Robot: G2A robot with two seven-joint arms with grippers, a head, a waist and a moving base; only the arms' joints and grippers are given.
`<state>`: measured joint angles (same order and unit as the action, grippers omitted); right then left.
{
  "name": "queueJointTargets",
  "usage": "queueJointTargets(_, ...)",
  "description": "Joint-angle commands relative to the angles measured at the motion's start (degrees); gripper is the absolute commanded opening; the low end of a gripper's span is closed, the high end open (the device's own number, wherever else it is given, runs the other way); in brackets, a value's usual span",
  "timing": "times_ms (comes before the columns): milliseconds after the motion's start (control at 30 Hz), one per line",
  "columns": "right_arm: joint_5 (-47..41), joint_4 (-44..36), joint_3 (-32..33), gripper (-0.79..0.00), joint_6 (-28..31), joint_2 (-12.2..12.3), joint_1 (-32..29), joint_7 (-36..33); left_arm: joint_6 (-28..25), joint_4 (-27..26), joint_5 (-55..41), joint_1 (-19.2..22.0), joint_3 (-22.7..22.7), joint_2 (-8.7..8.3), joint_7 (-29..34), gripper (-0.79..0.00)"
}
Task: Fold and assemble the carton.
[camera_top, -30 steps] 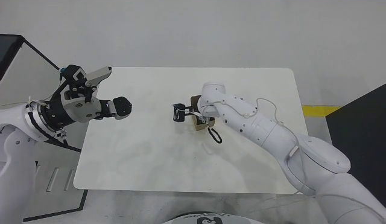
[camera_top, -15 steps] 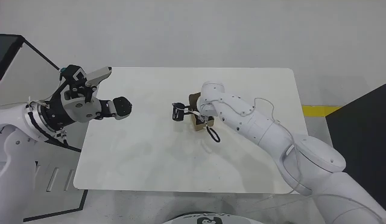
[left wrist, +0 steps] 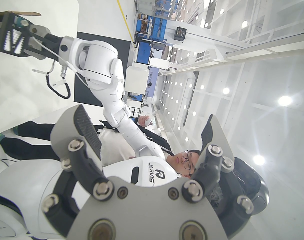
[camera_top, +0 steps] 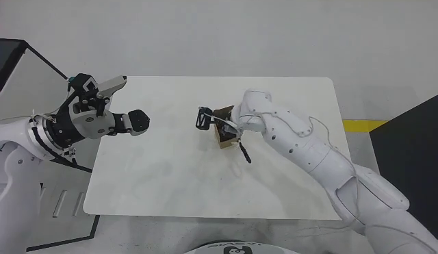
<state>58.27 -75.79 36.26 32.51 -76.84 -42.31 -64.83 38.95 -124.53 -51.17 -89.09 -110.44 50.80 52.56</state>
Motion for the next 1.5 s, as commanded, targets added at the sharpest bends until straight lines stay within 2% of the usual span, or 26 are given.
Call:
queueJointTargets(0, 0.0, -4.7, 4.9, -0.785, 0.5, 2.1, -3.7, 1.3, 0.0, 0.0, 0.0, 0.0, 0.0, 0.00, 0.0, 0.000)
queueJointTargets(200, -3.1, -16.2, 17.9, -0.785, 3.7, 6.7, -15.5, 5.7, 0.0, 0.0, 0.0, 0.0, 0.0, 0.00, 0.0, 0.000)
queueJointTargets(433, -11.3, -20.9, 28.9, -0.785, 8.1, 9.4, -25.8, 15.5, 0.0, 0.0, 0.0, 0.0, 0.0, 0.00, 0.0, 0.000)
queueJointTargets(900, -13.1, -20.4, 29.7, -0.785, 8.0, 9.6, -27.0, 16.7, 0.0, 0.0, 0.0, 0.0, 0.0, 0.00, 0.0, 0.000)
queueJointTargets(1000, -20.2, -17.5, 30.8, -0.785, 5.9, 9.9, -27.1, 13.9, 0.0, 0.0, 0.0, 0.0, 0.0, 0.00, 0.0, 0.000)
queueJointTargets(1100, -33.2, -14.2, 32.9, -0.785, 4.7, 10.6, -26.4, 6.9, 0.0, 0.0, 0.0, 0.0, 0.0, 0.00, 0.0, 0.000)
queueJointTargets(1233, -45.0, -11.6, 35.2, -0.785, 1.6, 11.6, -25.5, -2.7, 0.0, 0.0, 0.0, 0.0, 0.0, 0.00, 0.0, 0.000)
queueJointTargets(1267, -48.1, -10.8, 36.1, -0.785, 0.8, 11.8, -25.4, -3.2, 0.0, 0.0, 0.0, 0.0, 0.0, 0.00, 0.0, 0.000)
queueJointTargets(1467, -49.3, -10.5, 37.2, -0.785, 0.5, 12.2, -25.2, -4.1, 0.0, 0.0, 0.0, 0.0, 0.0, 0.00, 0.0, 0.000)
